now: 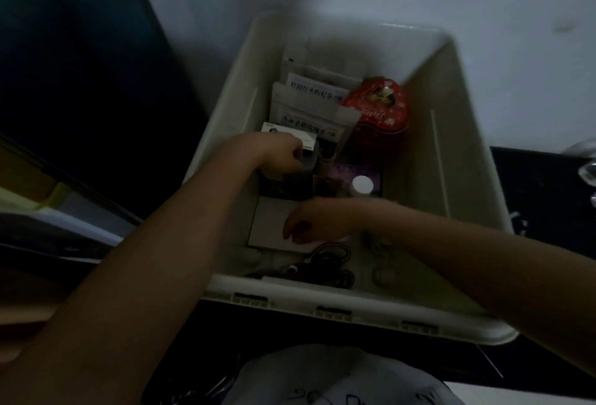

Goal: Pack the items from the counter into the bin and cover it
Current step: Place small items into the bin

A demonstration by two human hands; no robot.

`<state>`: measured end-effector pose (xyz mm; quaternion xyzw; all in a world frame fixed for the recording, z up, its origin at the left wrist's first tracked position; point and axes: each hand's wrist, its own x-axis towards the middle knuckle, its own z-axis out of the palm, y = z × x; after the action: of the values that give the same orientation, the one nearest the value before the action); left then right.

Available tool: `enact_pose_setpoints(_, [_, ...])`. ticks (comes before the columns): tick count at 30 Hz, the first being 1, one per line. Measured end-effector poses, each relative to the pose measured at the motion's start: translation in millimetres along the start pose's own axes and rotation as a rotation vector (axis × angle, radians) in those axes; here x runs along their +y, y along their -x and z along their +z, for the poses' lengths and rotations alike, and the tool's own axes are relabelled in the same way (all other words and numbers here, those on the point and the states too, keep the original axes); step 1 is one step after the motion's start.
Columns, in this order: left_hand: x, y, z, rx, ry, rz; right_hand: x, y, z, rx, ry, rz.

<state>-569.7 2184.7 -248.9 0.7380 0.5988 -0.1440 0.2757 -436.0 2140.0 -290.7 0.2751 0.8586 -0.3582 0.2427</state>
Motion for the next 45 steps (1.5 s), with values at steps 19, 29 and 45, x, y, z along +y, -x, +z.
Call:
enact_pose_setpoints(19, [158.3,20.0,-22.9,0.656,0.505,0.315,96.2,201.1,-40.1,1.447,-0.744,0.106])
enact_pose_setpoints(29, [312.6,-10.7,24.7,0.514,0.249,0.380,211.9,283.0,66.6,1.312,-0.733,0.538])
enact_pose_setpoints(45, [385.6,-98.4,196.4,-0.159,0.108,0.187,284.9,287.7,219.6,0.388,-0.276,0.645])
